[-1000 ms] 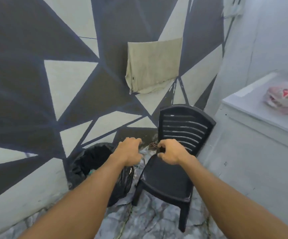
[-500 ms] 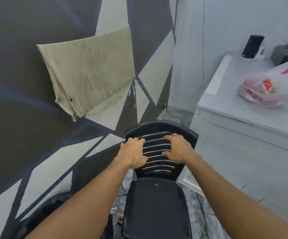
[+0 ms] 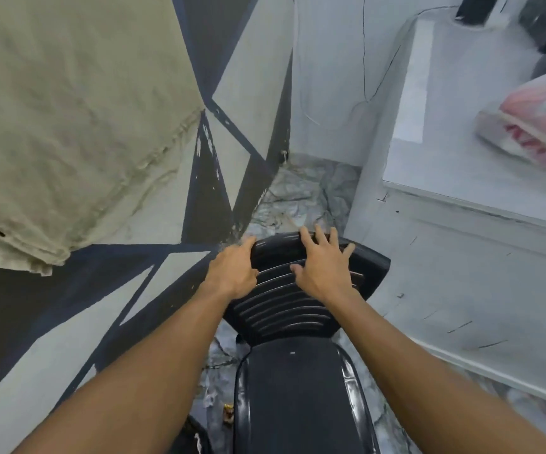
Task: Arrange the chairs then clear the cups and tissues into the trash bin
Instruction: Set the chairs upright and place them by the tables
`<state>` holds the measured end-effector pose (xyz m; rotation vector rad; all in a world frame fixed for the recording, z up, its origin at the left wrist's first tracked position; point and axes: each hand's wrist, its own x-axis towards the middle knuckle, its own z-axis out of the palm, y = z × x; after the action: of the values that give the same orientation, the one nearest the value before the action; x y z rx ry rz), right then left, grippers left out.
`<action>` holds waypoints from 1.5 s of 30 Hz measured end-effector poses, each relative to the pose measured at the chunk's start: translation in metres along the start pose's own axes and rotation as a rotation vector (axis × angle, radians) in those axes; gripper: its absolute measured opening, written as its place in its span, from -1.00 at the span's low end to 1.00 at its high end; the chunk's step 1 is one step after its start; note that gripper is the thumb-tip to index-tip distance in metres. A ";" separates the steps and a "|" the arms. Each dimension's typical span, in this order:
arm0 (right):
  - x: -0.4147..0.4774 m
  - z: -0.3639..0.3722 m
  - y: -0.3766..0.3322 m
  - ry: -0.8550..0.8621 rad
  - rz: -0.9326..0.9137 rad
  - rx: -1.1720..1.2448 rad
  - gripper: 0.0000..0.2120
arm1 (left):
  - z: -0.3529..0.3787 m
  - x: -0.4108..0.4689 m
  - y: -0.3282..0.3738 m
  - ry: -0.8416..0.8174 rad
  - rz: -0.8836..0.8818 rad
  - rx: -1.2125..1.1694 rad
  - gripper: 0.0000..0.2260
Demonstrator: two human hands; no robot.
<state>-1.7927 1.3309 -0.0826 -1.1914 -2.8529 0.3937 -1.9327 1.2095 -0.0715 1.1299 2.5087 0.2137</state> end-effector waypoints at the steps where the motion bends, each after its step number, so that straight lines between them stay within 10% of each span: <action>1: -0.001 0.002 -0.003 0.010 0.015 0.017 -0.22 | 0.000 -0.002 0.000 0.026 0.011 -0.005 -0.49; 9: -0.080 -0.003 -0.048 0.097 0.282 0.359 -0.12 | -0.031 -0.063 -0.004 -0.102 0.168 -0.049 -0.59; 19: -0.270 -0.037 -0.135 0.361 0.820 1.009 0.06 | -0.069 -0.213 0.011 -0.655 0.410 -0.087 -0.58; 23: -0.332 -0.043 -0.123 0.443 0.920 1.132 0.02 | -0.060 -0.242 0.068 -0.253 0.776 0.157 -0.43; 27: -0.410 -0.049 -0.106 0.430 0.858 1.178 -0.26 | -0.024 -0.299 0.150 -0.263 1.212 0.563 -0.05; 31: -0.494 -0.059 -0.070 0.476 0.840 1.193 -0.66 | 0.029 -0.361 0.214 -0.165 1.605 0.911 -0.48; 45: -0.646 -0.038 -0.019 0.573 1.138 0.717 -0.94 | 0.095 -0.489 0.286 -0.283 1.670 0.861 -0.75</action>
<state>-1.3445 0.8728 0.0064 -2.0865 -1.1580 0.7941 -1.4018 1.0334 0.0596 2.9581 0.7360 -0.6153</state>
